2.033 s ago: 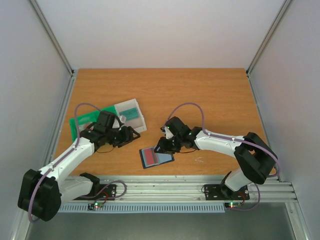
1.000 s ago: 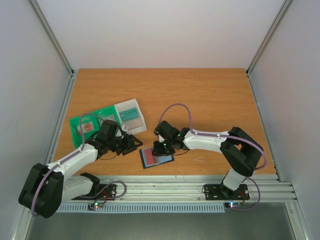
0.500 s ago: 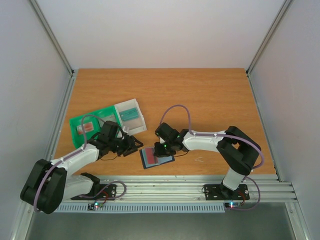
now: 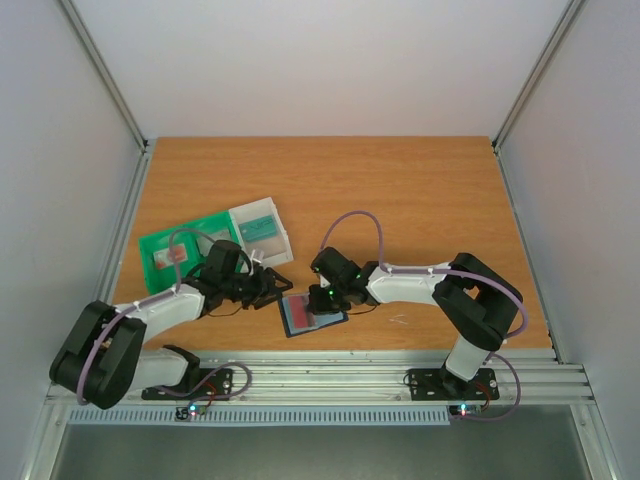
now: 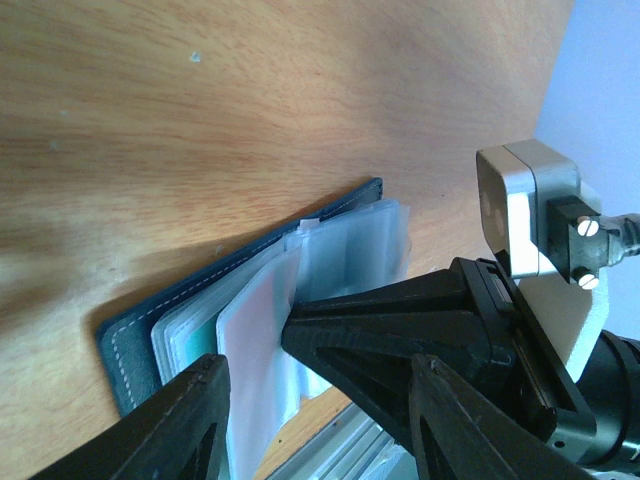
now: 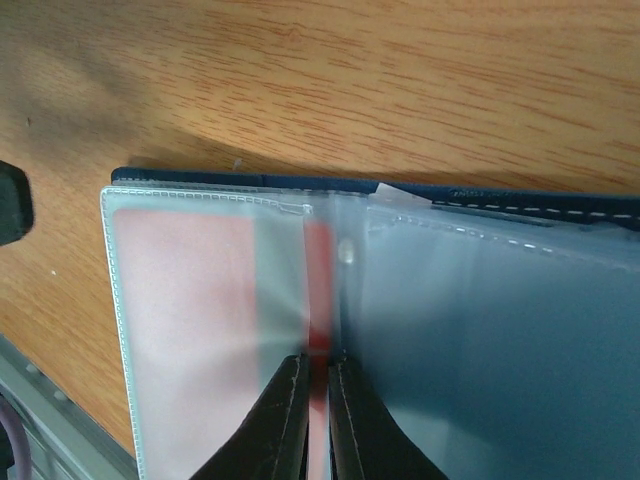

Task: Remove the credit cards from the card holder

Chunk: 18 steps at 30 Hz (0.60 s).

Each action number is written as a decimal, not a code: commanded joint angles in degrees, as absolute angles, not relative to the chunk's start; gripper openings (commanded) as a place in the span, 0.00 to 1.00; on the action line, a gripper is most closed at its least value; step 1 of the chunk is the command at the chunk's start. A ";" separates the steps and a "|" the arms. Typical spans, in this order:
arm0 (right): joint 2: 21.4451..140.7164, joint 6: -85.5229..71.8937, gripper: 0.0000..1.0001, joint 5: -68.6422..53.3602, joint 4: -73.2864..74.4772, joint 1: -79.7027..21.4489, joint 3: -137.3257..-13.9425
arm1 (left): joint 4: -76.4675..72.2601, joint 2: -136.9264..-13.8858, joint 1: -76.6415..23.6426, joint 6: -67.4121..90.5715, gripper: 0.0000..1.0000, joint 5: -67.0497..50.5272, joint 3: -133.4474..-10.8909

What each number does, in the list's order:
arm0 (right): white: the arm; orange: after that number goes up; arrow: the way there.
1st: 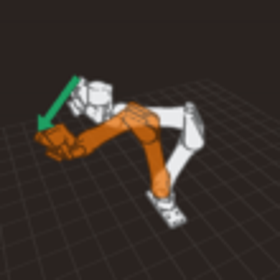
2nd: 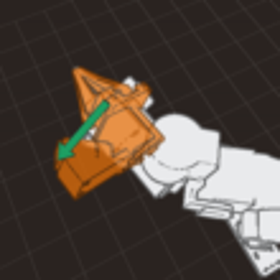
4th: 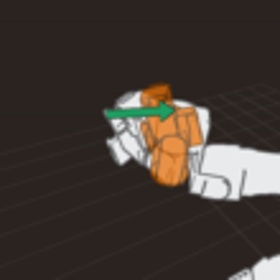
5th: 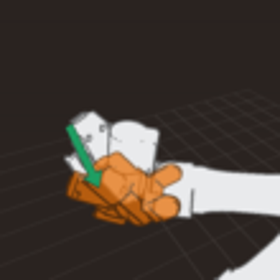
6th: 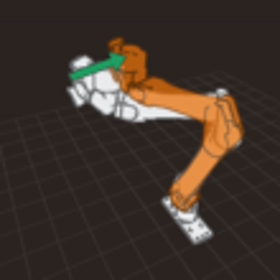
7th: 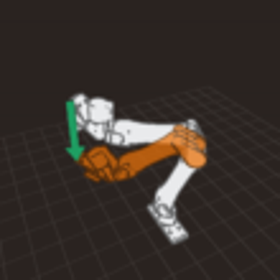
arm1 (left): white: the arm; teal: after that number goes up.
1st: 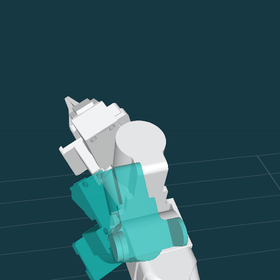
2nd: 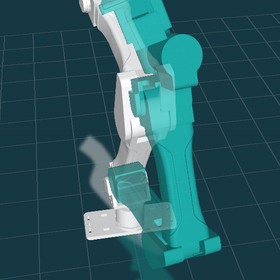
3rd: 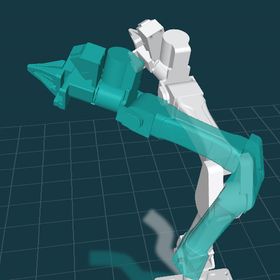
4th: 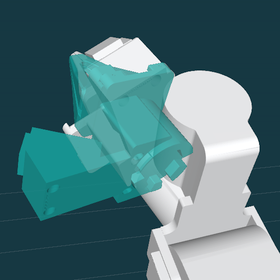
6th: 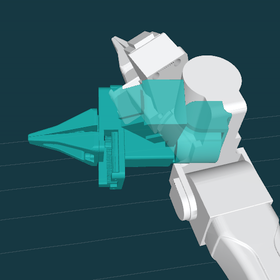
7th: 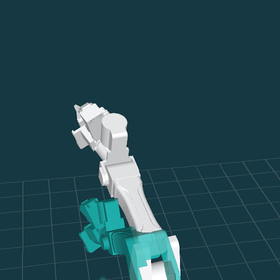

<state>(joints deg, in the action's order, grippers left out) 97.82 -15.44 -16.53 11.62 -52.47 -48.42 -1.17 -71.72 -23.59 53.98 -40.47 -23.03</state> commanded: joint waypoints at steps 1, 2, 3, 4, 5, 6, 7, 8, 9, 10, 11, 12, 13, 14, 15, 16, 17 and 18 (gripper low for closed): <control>98.26 -16.21 0.07 -14.56 12.29 -52.73 -46.50 | -10.48 -74.20 -23.95 56.56 0.50 -42.61 -20.99; 98.26 -16.29 0.07 -14.66 12.04 -52.73 -46.31 | -11.13 -74.67 -23.99 56.96 0.50 -42.67 -20.86; 98.26 -16.30 0.07 -14.74 11.94 -52.73 -46.31 | -11.16 -75.00 -23.99 57.09 0.50 -42.59 -20.83; 98.26 -16.41 0.07 -14.75 11.81 -52.71 -46.18 | -11.23 -75.24 -23.99 57.12 0.50 -42.42 -20.71; 98.22 -16.41 0.07 -14.75 11.72 -52.70 -46.09 | -11.25 -75.30 -23.99 57.13 0.50 -42.21 -20.47; 98.18 -16.47 0.07 -14.76 11.69 -52.63 -46.03 | -11.36 -75.30 -23.99 57.19 0.50 -42.05 -20.36; 98.10 -16.52 0.07 -14.72 11.62 -52.68 -46.00 | -11.47 -75.32 -23.99 57.21 0.50 -41.95 -20.23; 98.02 -16.59 0.07 -14.76 11.48 -52.62 -45.88 | -11.49 -75.39 -23.99 57.22 0.50 -41.91 -20.14; 98.00 -16.73 0.07 -14.79 11.32 -52.64 -45.80 | -11.53 -75.47 -23.99 57.22 0.50 -41.92 -20.13; 98.04 -16.85 0.07 -14.91 11.15 -52.64 -45.67 | -11.69 -75.63 -23.99 57.13 0.50 -42.04 -20.13; 98.05 -16.97 0.07 -14.96 10.94 -52.65 -45.53 | -11.78 -75.78 -23.99 57.02 0.50 -41.95 -20.13; 98.08 -17.11 0.07 -15.09 10.72 -52.65 -45.41 | -11.96 -76.03 -24.02 56.90 0.50 -41.93 -20.13; 98.04 -17.21 0.07 -15.06 10.58 -52.65 -45.31 | -12.25 -76.29 -24.00 56.81 0.50 -41.83 -20.01; 98.08 -17.32 0.07 -15.03 10.59 -52.62 -45.31 | -12.83 -76.71 -23.99 56.70 0.50 -41.65 -19.66; 98.09 -17.32 0.07 -15.03 10.67 -52.64 -45.41 | -13.37 -77.03 -23.99 56.76 0.50 -41.47 -19.34; 98.09 -17.24 0.07 -15.02 10.78 -52.65 -45.51 | -14.04 -77.45 -23.99 56.90 0.50 -41.56 -19.22; 98.09 -17.23 0.07 -14.95 10.81 -52.54 -45.58 | -14.85 -77.96 -23.99 57.19 0.50 -41.80 -19.09; 98.01 -17.23 0.07 -14.90 10.77 -52.56 -45.54 | -15.67 -78.44 -24.02 57.36 0.50 -42.14 -19.05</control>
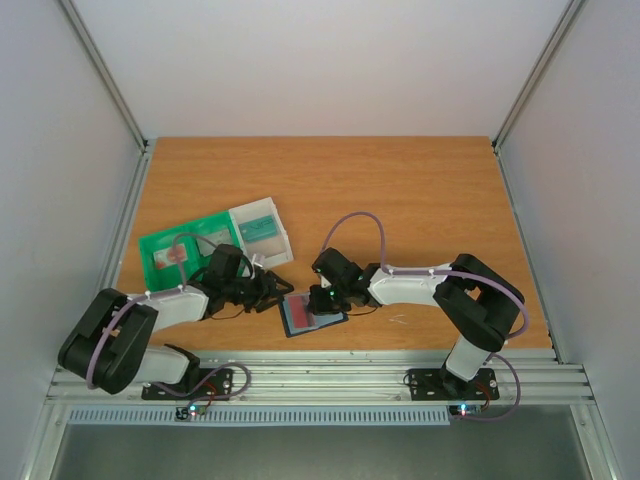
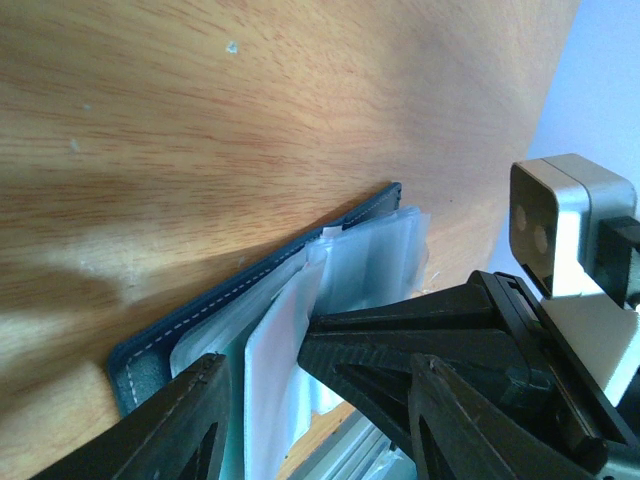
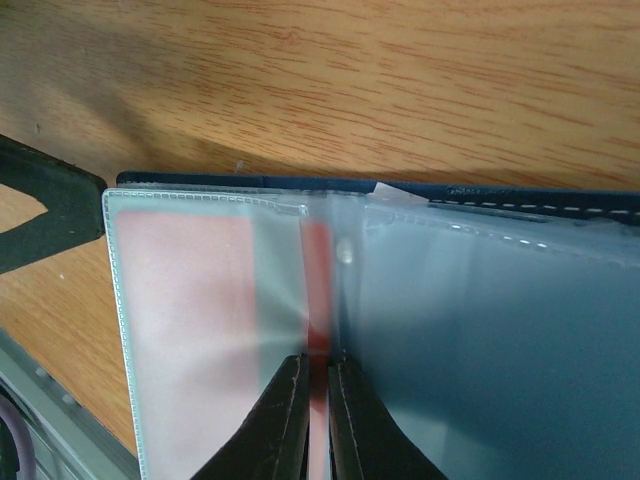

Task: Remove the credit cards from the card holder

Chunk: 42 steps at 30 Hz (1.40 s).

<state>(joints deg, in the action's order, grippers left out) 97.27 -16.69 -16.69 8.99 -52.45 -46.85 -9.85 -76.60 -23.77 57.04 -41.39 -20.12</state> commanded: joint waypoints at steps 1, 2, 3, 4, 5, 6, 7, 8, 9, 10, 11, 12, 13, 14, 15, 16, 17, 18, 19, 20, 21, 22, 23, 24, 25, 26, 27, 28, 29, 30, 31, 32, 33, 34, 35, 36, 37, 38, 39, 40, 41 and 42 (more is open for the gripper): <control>98.00 -17.25 0.07 -14.84 10.76 -52.56 -45.52 | -16.36 -79.05 -24.00 57.66 0.50 -42.48 -18.99; 98.00 -17.36 0.07 -14.91 10.62 -52.56 -45.41 | -17.18 -79.50 -23.99 57.86 0.50 -42.85 -18.99; 98.07 -17.55 0.07 -15.06 10.31 -52.56 -45.24 | -18.08 -79.83 -23.99 58.15 0.49 -43.18 -18.94; 98.15 -17.65 0.07 -15.18 10.10 -52.56 -45.03 | -18.56 -80.15 -23.99 58.45 0.49 -43.43 -18.86; 98.24 -17.74 0.07 -15.22 9.95 -52.56 -44.81 | -19.04 -80.25 -24.08 58.65 0.48 -43.53 -18.75; 98.32 -17.83 0.07 -15.24 9.89 -52.56 -44.68 | -19.23 -80.32 -24.05 58.78 0.46 -43.64 -18.60; 98.30 -17.92 0.07 -15.21 9.70 -52.56 -44.55 | -19.36 -80.29 -24.07 58.79 0.44 -43.52 -18.43; 98.42 -17.99 0.07 -15.26 9.61 -52.56 -44.48 | -19.46 -80.28 -24.04 58.80 0.43 -43.49 -18.31; 98.44 -18.01 0.07 -15.29 9.58 -52.54 -44.40 | -19.44 -80.33 -24.08 58.80 0.42 -43.46 -18.23; 98.44 -18.02 0.07 -15.29 9.58 -52.54 -44.45 | -19.50 -80.35 -24.08 58.80 0.41 -43.42 -18.20; 98.44 -18.02 0.07 -15.29 9.56 -52.56 -44.47 | -19.51 -80.40 -24.06 58.80 0.39 -43.50 -18.19; 98.44 -18.00 0.07 -15.25 9.58 -52.56 -44.55 | -19.64 -80.48 -24.08 58.80 0.36 -43.63 -18.19; 98.48 -17.94 0.07 -15.22 9.58 -52.51 -44.69 | -19.82 -80.60 -24.08 58.80 0.33 -43.77 -18.27; 98.56 -17.93 0.07 -15.14 9.72 -52.55 -44.92 | -19.84 -80.77 -24.08 58.75 0.29 -43.77 -18.35; 98.65 -17.97 0.07 -15.08 9.94 -52.56 -45.18 | -19.86 -80.94 -24.08 58.65 0.25 -43.79 -18.43; 98.74 -17.94 0.07 -15.10 10.12 -52.54 -45.44 | -19.71 -81.21 -24.08 58.50 0.22 -43.73 -18.60; 98.78 -18.01 0.07 -14.99 10.37 -52.51 -45.62 | -19.33 -81.53 -24.08 58.09 0.18 -43.69 -19.02; 98.91 -18.02 0.07 -14.76 10.57 -52.60 -45.85 | -18.68 -81.92 -24.08 57.74 0.13 -43.75 -19.44; 99.06 -18.03 0.07 -14.31 11.01 -52.56 -46.08 | -18.30 -82.33 -24.08 57.48 0.10 -44.11 -19.77; 99.32 -18.14 0.07 -13.75 11.60 -52.58 -46.45 | -18.03 -82.75 -24.08 57.00 0.06 -44.41 -20.18; 99.62 -18.19 0.08 -13.27 12.21 -52.56 -46.81 | -16.90 -83.05 -24.08 56.52 0.03 -44.65 -20.77; 100.06 -18.26 0.08 -12.49 12.73 -52.54 -47.23 | -15.02 -83.36 -24.08 55.68 0.01 -44.79 -21.37; 100.60 -18.47 0.08 -11.92 13.38 -52.54 -47.73 | -13.39 -83.61 -24.08 54.28 0.00 -44.96 -22.07; 100.85 -18.82 0.08 -11.34 13.54 -52.61 -48.07 | -11.63 -84.00 -24.08 53.36 0.01 -45.02 -22.78; 100.97 -19.26 0.08 -10.97 13.11 -52.62 -48.24 | -9.52 -84.54 -24.08 51.96 0.01 -45.05 -23.71; 100.94 -19.57 0.08 -10.86 12.54 -52.63 -48.10 | -7.85 -85.05 -24.08 50.89 0.00 -45.20 -24.58; 100.84 -19.77 0.08 -10.82 12.34 -52.62 -48.27 | -6.81 -85.59 -24.08 49.54 0.00 -45.48 -25.49; 100.75 -19.73 0.09 -10.84 12.52 -52.64 -48.63 | -6.16 -86.07 -24.13 48.78 0.00 -45.87 -26.30; 100.60 -19.62 0.09 -10.63 13.24 -52.67 -49.12 | -5.58 -86.45 -24.09 48.38 0.00 -46.38 -26.90; 100.49 -19.60 0.10 -10.30 14.27 -52.65 -49.73 | -4.75 -86.62 -24.08 47.82 0.00 -46.52 -27.63; 100.25 -19.60 0.11 -9.98 15.19 -52.70 -50.21 | -3.91 -86.58 -24.08 47.44 0.00 -46.26 -28.21; 99.95 -19.85 0.11 -9.60 15.85 -52.77 -50.42 | -3.28 -86.31 -24.08 47.10 0.00 -45.95 -28.62; 99.60 -20.19 0.12 -9.36 15.93 -52.86 -50.38 | -2.76 -86.09 -24.13 46.84 0.00 -45.74 -28.98; 99.40 -20.51 0.12 -9.37 15.99 -52.97 -50.29 | -2.51 -85.79 -24.09 46.69 0.00 -45.83 -29.21; 99.21 -20.67 0.13 -9.42 16.10 -53.12 -50.40 | -2.24 -85.47 -24.08 46.67 0.00 -45.81 -29.33; 98.98 -20.69 0.13 -9.19 16.49 -53.47 -50.67 | -1.84 -85.05 -24.08 46.67 0.00 -45.73 -29.40; 98.66 -20.55 0.15 -8.51 17.15 -53.94 -50.93 | -1.09 -84.77 -24.09 46.42 0.01 -45.51 -29.55; 98.25 -20.36 0.16 -7.83 17.59 -54.37 -51.16 | -0.37 -84.35 -24.08 46.06 0.01 -45.17 -29.77; 97.73 -20.23 0.18 -7.49 17.92 -54.66 -51.35 | 2.12 -84.04 -24.08 45.36 0.00 -44.65 -30.10; 97.02 -20.17 0.19 -7.36 18.01 -54.72 -51.41 | 3.85 -83.86 -24.10 44.70 0.00 -44.15 -30.42; 96.19 -20.01 0.20 -7.46 18.02 -54.75 -51.34 | 5.05 -83.71 -24.08 43.82 0.00 -43.78 -30.77; 94.83 -19.59 0.22 -7.47 18.26 -54.76 -51.37 | 5.91 -83.63 -24.08 43.41 0.00 -43.68 -31.03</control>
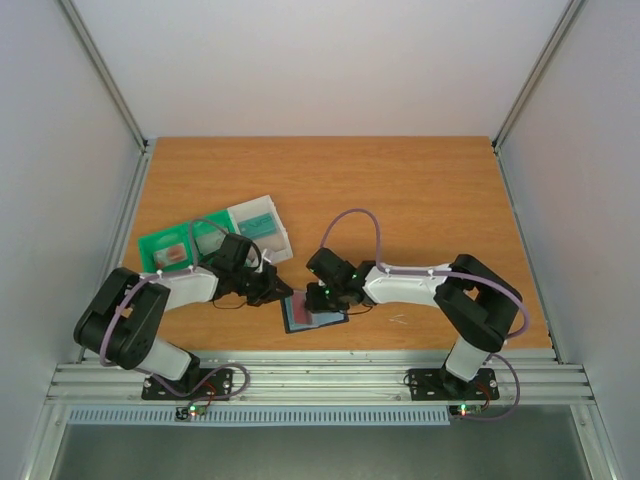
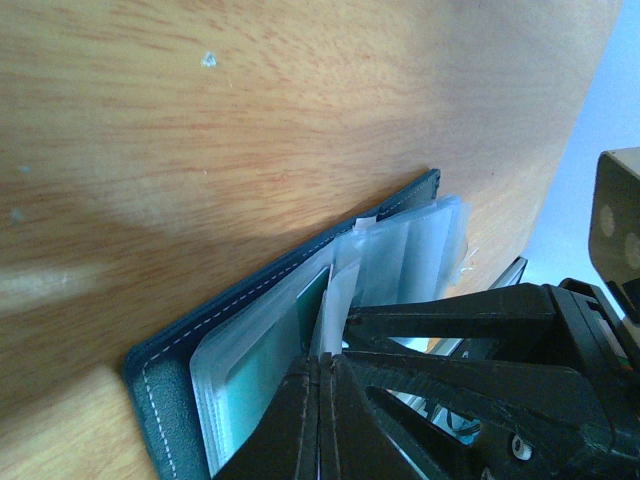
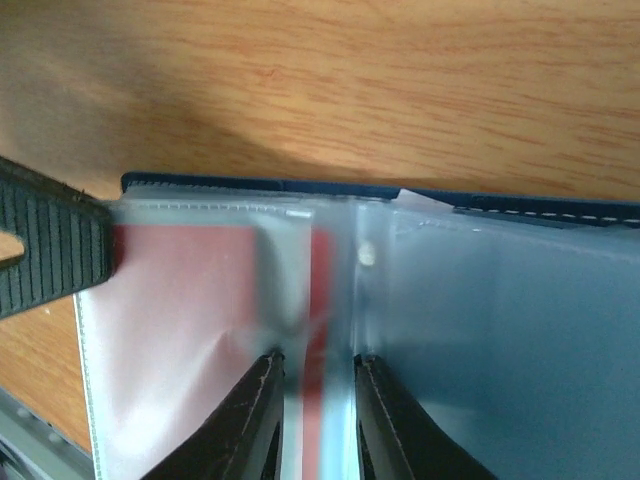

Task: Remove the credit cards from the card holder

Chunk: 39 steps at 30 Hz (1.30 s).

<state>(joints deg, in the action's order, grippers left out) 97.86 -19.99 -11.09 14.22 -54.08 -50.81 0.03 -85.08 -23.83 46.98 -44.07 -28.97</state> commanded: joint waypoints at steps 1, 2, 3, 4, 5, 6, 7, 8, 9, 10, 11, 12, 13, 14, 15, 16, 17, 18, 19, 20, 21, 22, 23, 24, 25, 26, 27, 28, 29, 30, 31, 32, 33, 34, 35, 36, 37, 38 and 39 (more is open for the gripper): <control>93.60 -19.15 0.24 -7.25 18.83 -54.74 -51.26 | 6.23 -83.51 -24.08 43.22 0.01 -43.68 -31.22; 92.27 -18.63 0.25 -6.72 19.67 -54.75 -51.24 | 6.33 -83.39 -24.08 43.28 0.00 -43.77 -31.28; 91.09 -18.11 0.26 -5.85 20.75 -54.74 -51.21 | 6.22 -83.26 -24.10 43.41 0.00 -43.77 -31.32; 89.80 -17.62 0.28 -4.99 21.96 -54.75 -51.18 | 6.15 -83.19 -24.08 43.69 0.00 -43.89 -31.36; 88.73 -16.98 0.28 -3.89 23.10 -54.76 -51.28 | 6.15 -82.96 -24.08 44.00 0.00 -44.00 -31.37; 87.68 -16.33 0.28 -2.95 24.23 -54.76 -51.40 | 5.97 -82.69 -24.09 44.22 0.00 -44.03 -31.31; 86.72 -15.67 0.29 -2.09 25.19 -54.73 -51.44 | 5.71 -82.28 -24.08 44.56 0.01 -44.07 -31.15; 85.76 -15.03 0.29 -1.11 26.21 -54.75 -51.48 | 5.61 -82.00 -24.13 44.89 0.00 -44.08 -31.06; 84.88 -14.55 0.29 -0.34 27.18 -54.71 -51.50 | 5.63 -81.80 -24.09 45.11 0.01 -44.04 -31.25; 84.16 -14.07 0.29 1.32 28.12 -54.67 -51.48 | 5.73 -81.85 -24.08 45.23 0.02 -44.00 -31.47; 83.41 -13.93 0.29 2.59 28.82 -54.67 -51.20 | 5.79 -82.02 -24.10 45.32 0.03 -44.14 -31.66; 82.83 -13.82 0.29 3.43 29.23 -54.58 -50.71 | 5.52 -82.26 -24.08 45.56 0.05 -44.47 -31.72; 82.21 -13.76 0.29 3.95 29.04 -54.50 -50.06 | 4.96 -82.57 -24.08 45.84 0.06 -44.81 -31.79; 82.03 -13.72 0.29 4.17 28.68 -54.41 -49.09 | 4.50 -82.78 -24.08 46.23 0.07 -45.04 -31.70; 82.05 -13.71 0.28 4.15 28.08 -54.40 -48.40 | 4.04 -82.90 -24.14 46.76 0.08 -45.07 -31.60; 82.33 -13.75 0.27 3.99 27.32 -54.40 -47.70 | 3.41 -82.80 -24.17 47.22 0.09 -45.01 -31.30; 82.83 -13.90 0.26 3.72 26.61 -54.38 -47.16 | 2.71 -82.60 -24.25 47.90 0.11 -45.01 -30.95; 83.47 -14.27 0.25 3.29 25.95 -54.38 -46.75 | 2.20 -82.18 -24.38 48.43 0.12 -45.07 -30.68; 83.90 -14.57 0.25 2.87 25.22 -54.37 -46.28 | 1.93 -81.69 -24.47 49.19 0.13 -44.98 -30.40; 84.19 -14.93 0.24 2.47 24.37 -54.32 -45.72 | 1.86 -81.14 -24.70 49.71 0.15 -44.81 -30.17; 84.42 -15.35 0.24 2.21 23.45 -54.36 -45.10 | 1.80 -80.48 -24.88 50.00 0.16 -44.64 -30.11; 84.39 -15.60 0.23 1.98 22.74 -54.32 -44.44 | 1.64 -79.81 -25.15 50.57 0.17 -44.46 -30.02; 84.31 -15.84 0.23 1.94 22.29 -54.32 -43.93 | 1.30 -79.28 -25.51 50.92 0.18 -44.25 -29.91; 84.21 -15.91 0.23 2.00 22.12 -54.32 -43.53 | 0.81 -78.98 -25.88 51.52 0.19 -44.07 -29.77; 84.12 -16.00 0.23 2.16 22.00 -54.32 -43.20 | -0.50 -78.90 -26.48 52.59 0.19 -43.83 -29.49; 83.86 -16.12 0.22 2.49 21.98 -54.34 -42.86 | -2.90 -79.26 -27.43 53.53 0.19 -43.77 -29.12; 83.52 -16.21 0.22 2.86 21.97 -54.34 -42.50 | -5.16 -79.88 -28.17 55.06 0.19 -43.98 -28.80; 83.07 -16.37 0.22 3.16 21.97 -54.36 -42.22 | -6.73 -80.62 -28.99 56.28 0.19 -44.03 -28.74; 82.53 -16.54 0.22 3.49 21.97 -54.32 -41.78 | -8.32 -81.11 -29.86 57.88 0.19 -43.99 -28.82; 81.86 -16.60 0.22 3.82 22.04 -54.32 -41.56 | -9.24 -81.36 -30.78 58.66 0.19 -43.79 -28.85; 81.23 -16.62 0.22 4.36 22.18 -54.34 -41.41 | -9.54 -81.36 -31.60 59.42 0.20 -43.26 -28.98; 80.54 -16.67 0.22 4.93 22.56 -54.33 -41.25 | -9.55 -81.32 -32.24 59.80 0.20 -42.64 -29.18; 79.94 -16.70 0.22 5.45 23.03 -54.35 -41.24 | -9.41 -81.22 -32.78 59.84 0.21 -42.02 -29.37; 79.31 -16.76 0.21 5.99 23.40 -54.34 -41.11 | -9.21 -81.19 -33.17 59.85 0.21 -41.51 -29.50; 78.63 -16.89 0.21 6.30 23.54 -54.34 -40.91 | -8.96 -81.40 -33.48 59.72 0.21 -41.03 -29.71; 77.98 -17.13 0.21 6.47 23.62 -54.32 -40.62 | -8.72 -81.70 -33.72 59.56 0.21 -40.76 -29.85; 77.34 -17.45 0.22 6.51 23.71 -54.36 -40.39 | -8.78 -82.04 -33.97 59.52 0.22 -40.70 -30.07; 76.75 -17.55 0.21 6.64 23.85 -54.32 -40.23 | -8.93 -82.37 -34.24 59.50 0.22 -40.57 -30.20; 76.20 -17.65 0.22 6.71 24.09 -54.32 -40.17 | -9.14 -82.60 -34.51 59.74 0.23 -40.39 -30.35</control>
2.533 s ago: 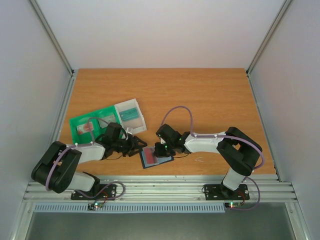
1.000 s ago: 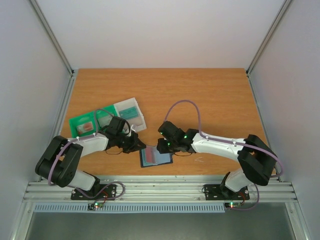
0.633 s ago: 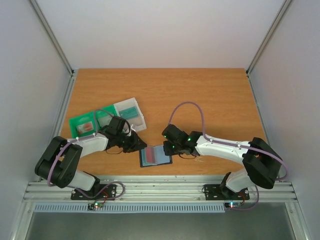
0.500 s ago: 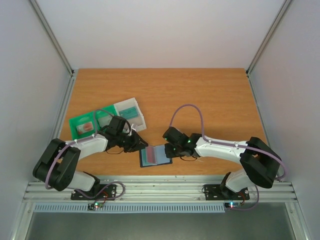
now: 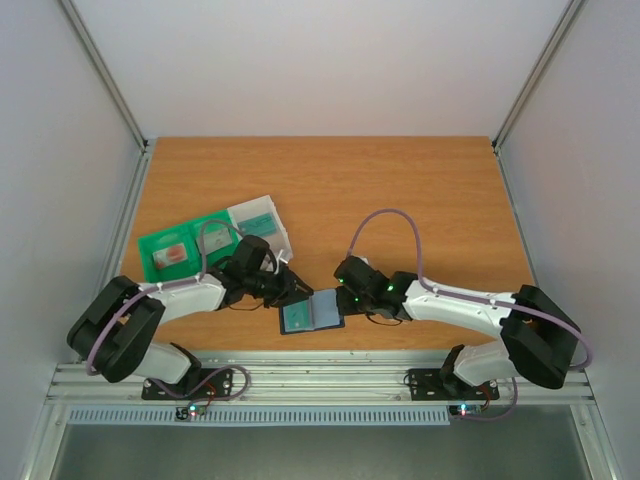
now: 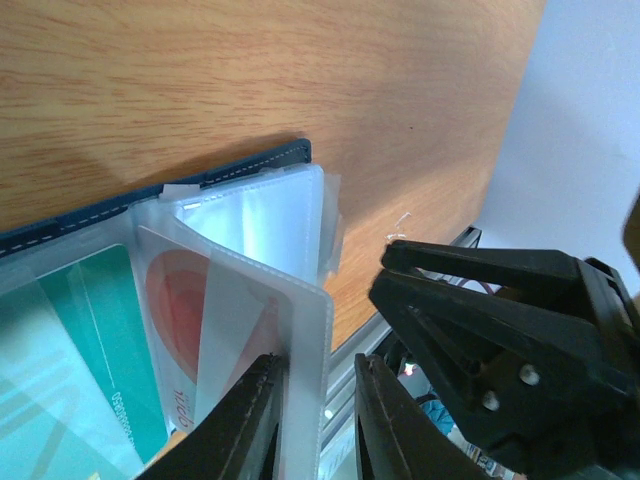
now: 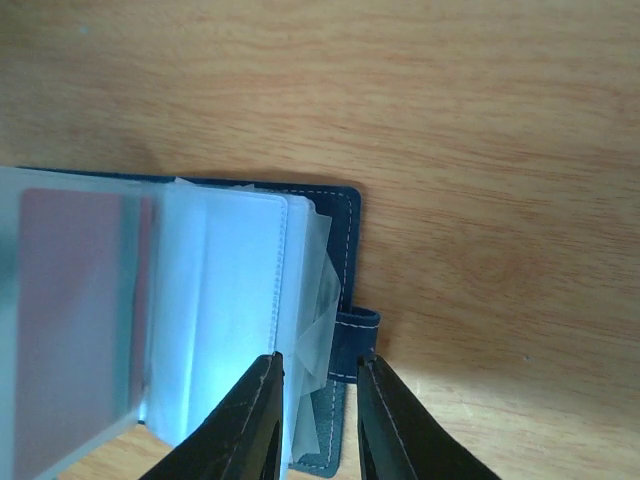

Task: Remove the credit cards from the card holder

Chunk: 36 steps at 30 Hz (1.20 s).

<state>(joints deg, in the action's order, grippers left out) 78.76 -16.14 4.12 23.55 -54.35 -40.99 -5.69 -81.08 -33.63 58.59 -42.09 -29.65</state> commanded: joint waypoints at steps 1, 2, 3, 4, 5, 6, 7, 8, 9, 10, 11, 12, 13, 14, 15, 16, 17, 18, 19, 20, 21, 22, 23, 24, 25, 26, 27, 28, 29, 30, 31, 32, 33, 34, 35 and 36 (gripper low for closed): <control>75.69 -17.73 0.22 6.78 24.50 -54.34 -40.17 | -9.20 -82.75 -34.83 59.87 0.23 -40.24 -30.47; 75.21 -17.75 0.22 6.87 24.87 -54.35 -40.24 | -9.21 -82.68 -35.13 60.00 0.24 -40.03 -30.64; 74.55 -17.75 0.22 7.00 25.28 -54.32 -40.33 | -9.09 -82.66 -35.32 59.96 0.24 -39.80 -30.95; 73.92 -17.75 0.22 7.03 25.74 -54.33 -40.38 | -8.87 -82.64 -35.45 60.02 0.24 -39.63 -31.18; 73.27 -17.83 0.22 7.03 26.10 -54.32 -40.47 | -8.61 -82.62 -35.50 60.03 0.25 -39.60 -31.42; 72.56 -17.84 0.23 6.86 26.52 -54.37 -40.47 | -8.42 -82.63 -35.51 59.96 0.25 -39.57 -31.57; 71.97 -17.91 0.23 6.86 26.88 -54.39 -40.51 | -8.56 -82.53 -35.51 59.87 0.26 -39.59 -31.69; 71.31 -17.92 0.23 6.77 27.30 -54.35 -40.64 | -8.79 -82.38 -35.51 59.90 0.27 -39.56 -31.71; 70.79 -17.93 0.23 6.65 27.66 -54.31 -40.70 | -8.93 -82.25 -35.51 60.00 0.28 -39.60 -31.85; 70.33 -17.97 0.24 6.58 27.95 -54.33 -40.75 | -8.98 -82.19 -35.51 60.09 0.29 -39.48 -31.89; 69.80 -18.01 0.24 6.36 28.15 -54.37 -40.70 | -9.03 -81.99 -35.51 60.16 0.29 -39.39 -32.02; 69.61 -18.09 0.24 5.79 28.20 -54.33 -40.69 | -8.98 -81.95 -35.51 60.19 0.30 -39.38 -32.07; 69.62 -18.17 0.24 5.17 28.21 -54.33 -40.76 | -8.97 -81.85 -35.50 60.07 0.31 -39.32 -32.08; 69.74 -18.27 0.24 4.49 28.26 -54.33 -40.94 | -8.71 -81.71 -35.51 59.91 0.31 -39.18 -32.15; 69.93 -18.36 0.24 3.87 28.34 -54.32 -41.26 | -8.02 -81.57 -35.51 59.41 0.32 -38.85 -32.28; 70.11 -18.37 0.24 3.20 28.38 -54.35 -41.58 | -6.06 -81.40 -35.51 58.72 0.32 -38.18 -32.53; 70.34 -18.30 0.24 2.68 28.16 -54.33 -41.86 | -4.28 -81.25 -35.51 58.05 0.33 -37.48 -32.92; 70.38 -18.24 0.24 2.18 27.68 -54.35 -42.04 | -2.71 -80.95 -35.51 56.89 0.33 -36.60 -33.15; 70.61 -18.13 0.23 1.93 26.96 -54.32 -42.05 | -1.17 -80.54 -35.51 56.19 0.33 -35.59 -33.29; 70.95 -18.11 0.23 1.79 26.07 -54.35 -41.91 | -0.42 -80.20 -35.51 55.39 0.33 -34.53 -33.22; 71.82 -18.23 0.23 1.58 25.25 -54.32 -41.92 | 1.51 -79.88 -35.51 54.98 0.33 -33.78 -32.99; 72.83 -18.35 0.22 1.27 24.93 -54.32 -42.29 | 1.73 -79.88 -35.51 54.86 0.33 -33.19 -32.61; 73.74 -18.51 0.22 0.79 24.75 -54.32 -42.63 | 1.38 -80.00 -35.51 54.85 0.33 -32.92 -32.20; 74.51 -18.62 0.21 0.64 24.22 -54.27 -42.85 | 0.77 -80.31 -35.51 54.98 0.33 -32.90 -31.75; 75.01 -18.66 0.21 -0.77 23.55 -54.31 -42.89 | 0.63 -80.77 -35.51 55.38 0.33 -32.95 -31.47; 75.32 -18.76 0.21 -1.39 22.85 -54.32 -42.77 | -1.26 -81.24 -35.51 55.64 0.33 -32.96 -31.18; 75.59 -18.78 0.21 -1.69 22.29 -54.32 -42.74 | -2.17 -81.74 -35.51 55.92 0.33 -33.08 -30.89; 75.83 -18.74 0.21 -1.79 21.95 -54.27 -42.81 | -2.94 -82.13 -35.51 56.23 0.33 -33.17 -30.64; 76.03 -18.72 0.21 -1.93 21.55 -54.19 -42.88 | -3.84 -82.53 -35.51 56.69 0.33 -33.33 -30.32; 76.29 -18.74 0.20 -2.13 21.23 -54.23 -42.89 | -4.59 -82.89 -35.51 57.04 0.33 -33.52 -30.12; 76.70 -18.91 0.20 -2.65 20.69 -54.11 -42.96 | -5.13 -83.13 -35.50 57.24 0.33 -33.61 -30.00; 77.15 -19.17 0.19 -3.31 20.04 -54.02 -42.95 | -5.20 -83.34 -35.51 57.45 0.33 -33.55 -29.97; 77.64 -19.42 0.18 -4.13 19.13 -53.97 -42.90 | -5.11 -83.44 -35.47 57.47 0.33 -33.20 -29.97; 78.51 -19.60 0.17 -4.59 18.12 -53.89 -42.84 | -4.71 -83.60 -35.46 57.41 0.33 -32.82 -30.11; 79.21 -19.63 0.17 -4.68 17.33 -53.83 -42.87 | -4.24 -83.70 -35.50 57.27 0.33 -32.54 -30.43; 80.08 -19.75 0.17 -4.43 17.15 -53.71 -43.29 | -3.57 -83.80 -35.51 56.94 0.33 -32.29 -30.90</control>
